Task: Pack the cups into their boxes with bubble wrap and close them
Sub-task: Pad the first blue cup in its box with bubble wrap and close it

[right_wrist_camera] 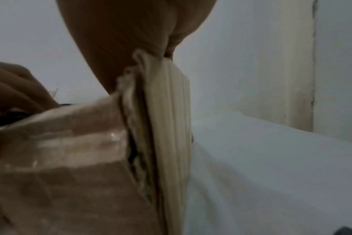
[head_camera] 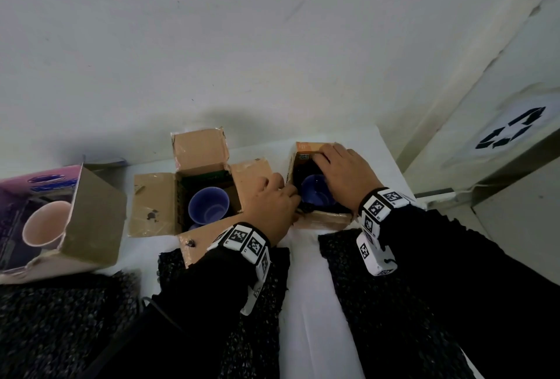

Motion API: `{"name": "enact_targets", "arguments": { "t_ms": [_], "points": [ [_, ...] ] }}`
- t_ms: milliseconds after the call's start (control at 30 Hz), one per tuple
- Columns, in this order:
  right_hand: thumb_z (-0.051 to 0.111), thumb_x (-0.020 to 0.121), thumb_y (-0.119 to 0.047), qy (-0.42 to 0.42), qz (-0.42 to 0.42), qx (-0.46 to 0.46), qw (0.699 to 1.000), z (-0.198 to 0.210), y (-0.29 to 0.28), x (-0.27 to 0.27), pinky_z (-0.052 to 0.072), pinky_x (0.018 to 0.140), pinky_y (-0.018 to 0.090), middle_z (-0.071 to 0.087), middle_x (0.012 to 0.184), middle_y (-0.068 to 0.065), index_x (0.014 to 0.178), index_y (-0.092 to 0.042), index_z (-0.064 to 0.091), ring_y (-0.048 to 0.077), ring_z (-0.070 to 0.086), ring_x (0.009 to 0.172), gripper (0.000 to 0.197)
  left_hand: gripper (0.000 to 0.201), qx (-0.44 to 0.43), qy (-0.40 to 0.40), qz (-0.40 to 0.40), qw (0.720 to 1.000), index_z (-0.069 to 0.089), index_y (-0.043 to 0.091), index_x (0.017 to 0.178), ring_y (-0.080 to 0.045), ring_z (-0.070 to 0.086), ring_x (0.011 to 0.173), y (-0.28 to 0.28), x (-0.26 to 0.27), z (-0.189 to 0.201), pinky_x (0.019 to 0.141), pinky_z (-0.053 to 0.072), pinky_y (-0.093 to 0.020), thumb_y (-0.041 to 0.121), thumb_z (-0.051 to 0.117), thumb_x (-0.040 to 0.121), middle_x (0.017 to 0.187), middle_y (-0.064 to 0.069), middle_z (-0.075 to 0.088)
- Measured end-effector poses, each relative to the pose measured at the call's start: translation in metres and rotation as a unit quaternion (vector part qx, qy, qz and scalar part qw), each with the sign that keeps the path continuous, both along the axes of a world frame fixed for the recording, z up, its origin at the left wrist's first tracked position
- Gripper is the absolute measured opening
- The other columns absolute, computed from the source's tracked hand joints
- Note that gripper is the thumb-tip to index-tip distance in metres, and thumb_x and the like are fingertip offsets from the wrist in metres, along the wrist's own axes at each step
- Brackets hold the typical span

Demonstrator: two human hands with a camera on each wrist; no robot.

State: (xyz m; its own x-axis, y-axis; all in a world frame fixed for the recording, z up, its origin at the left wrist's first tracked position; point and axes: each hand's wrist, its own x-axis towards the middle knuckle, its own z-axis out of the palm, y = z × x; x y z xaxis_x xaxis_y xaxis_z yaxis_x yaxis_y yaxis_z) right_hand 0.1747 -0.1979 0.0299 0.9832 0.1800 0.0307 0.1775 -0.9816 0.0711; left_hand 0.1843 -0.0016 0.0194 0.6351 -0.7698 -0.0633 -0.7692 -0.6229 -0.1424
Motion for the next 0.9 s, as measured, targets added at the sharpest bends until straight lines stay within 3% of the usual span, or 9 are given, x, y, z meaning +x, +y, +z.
{"name": "enact_targets", "arguments": {
  "t_ms": [133, 233, 300, 400, 500, 633, 733, 800, 900],
  "points": [
    [0.053, 0.09, -0.026, 0.039, 0.002, 0.0, 0.999, -0.011, -0.006, 0.001, 0.037, 0.092, 0.037, 0.064, 0.114, 0.005, 0.11, -0.015, 0.06, 0.026, 0.052, 0.11, 0.024, 0.034, -0.026, 0.024, 0.018, 0.999, 0.051, 0.02, 0.123, -0.024, 0.04, 0.113, 0.0, -0.006, 0.0, 0.092, 0.028, -0.036, 0.04, 0.042, 0.097, 0.128, 0.002, 0.05],
    [0.045, 0.093, -0.034, 0.066, -0.006, -0.008, 0.998, -0.013, -0.007, 0.002, 0.031, 0.099, 0.038, 0.067, 0.111, 0.004, 0.109, -0.016, 0.061, 0.025, 0.05, 0.111, 0.029, 0.032, -0.062, 0.032, 0.022, 0.997, 0.047, 0.022, 0.123, -0.024, 0.046, 0.108, 0.003, -0.009, -0.004, 0.088, 0.032, -0.035, 0.038, 0.044, 0.096, 0.126, 0.001, 0.053],
    [0.049, 0.09, -0.037, 0.06, -0.002, 0.019, 0.998, -0.012, -0.007, 0.0, 0.032, 0.101, 0.038, 0.061, 0.118, 0.004, 0.114, -0.017, 0.06, 0.025, 0.047, 0.114, 0.033, 0.032, -0.092, 0.051, 0.023, 0.994, 0.047, 0.023, 0.123, -0.024, 0.051, 0.104, 0.003, -0.012, -0.006, 0.086, 0.035, -0.035, 0.035, 0.049, 0.094, 0.123, 0.0, 0.057],
    [0.056, 0.082, -0.051, -0.005, 0.027, 0.149, 0.988, -0.007, -0.002, -0.018, 0.038, 0.094, 0.036, 0.056, 0.105, -0.002, 0.105, -0.024, 0.063, 0.021, 0.046, 0.102, 0.036, 0.029, -0.109, 0.077, 0.039, 0.99, 0.052, 0.023, 0.119, -0.023, 0.051, 0.104, -0.001, -0.012, -0.01, 0.086, 0.038, -0.034, 0.035, 0.051, 0.093, 0.12, 0.001, 0.057],
    [0.055, 0.078, -0.062, 0.061, 0.042, 0.253, 0.965, -0.006, 0.007, -0.043, 0.045, 0.084, 0.034, 0.06, 0.093, -0.008, 0.098, -0.026, 0.065, 0.015, 0.054, 0.089, 0.042, 0.028, -0.125, 0.083, 0.052, 0.987, 0.058, 0.024, 0.117, -0.022, 0.049, 0.104, -0.003, -0.01, -0.013, 0.085, 0.038, -0.034, 0.035, 0.051, 0.092, 0.119, 0.003, 0.057],
    [0.066, 0.084, -0.032, 0.061, 0.035, 0.227, 0.971, -0.011, 0.008, -0.054, 0.046, 0.084, 0.039, 0.065, 0.102, 0.0, 0.109, -0.022, 0.067, 0.022, 0.055, 0.101, 0.026, 0.024, -0.146, 0.036, 0.038, 0.988, 0.07, 0.027, 0.104, -0.026, 0.048, 0.103, 0.0, -0.013, -0.01, 0.082, 0.036, -0.038, 0.036, 0.065, 0.083, 0.109, 0.007, 0.063],
    [0.06, 0.09, -0.026, 0.05, 0.035, 0.182, 0.981, -0.013, 0.012, -0.057, 0.045, 0.086, 0.039, 0.066, 0.108, 0.002, 0.115, -0.022, 0.066, 0.025, 0.056, 0.104, 0.026, 0.02, -0.152, -0.027, 0.016, 0.988, 0.072, 0.028, 0.093, -0.027, 0.051, 0.101, 0.002, -0.02, -0.01, 0.088, 0.028, -0.04, 0.038, 0.071, 0.076, 0.095, 0.01, 0.068],
    [0.054, 0.093, -0.023, 0.042, 0.028, 0.139, 0.989, -0.013, 0.018, -0.061, 0.045, 0.085, 0.038, 0.067, 0.11, 0.001, 0.119, -0.023, 0.063, 0.025, 0.059, 0.102, 0.027, 0.019, -0.166, -0.048, 0.005, 0.985, 0.069, 0.027, 0.093, -0.027, 0.052, 0.102, 0.004, -0.023, -0.011, 0.093, 0.026, -0.042, 0.036, 0.072, 0.076, 0.092, 0.009, 0.069],
    [0.051, 0.093, -0.014, 0.022, 0.019, 0.108, 0.994, -0.014, 0.023, -0.066, 0.043, 0.07, 0.035, 0.067, 0.099, 0.005, 0.121, -0.019, 0.054, 0.03, 0.063, 0.086, 0.029, 0.024, -0.169, -0.05, 0.01, 0.984, 0.065, 0.027, 0.099, -0.028, 0.047, 0.106, 0.005, -0.026, -0.013, 0.095, 0.027, -0.042, 0.029, 0.073, 0.076, 0.094, 0.008, 0.07]
  ]
}}
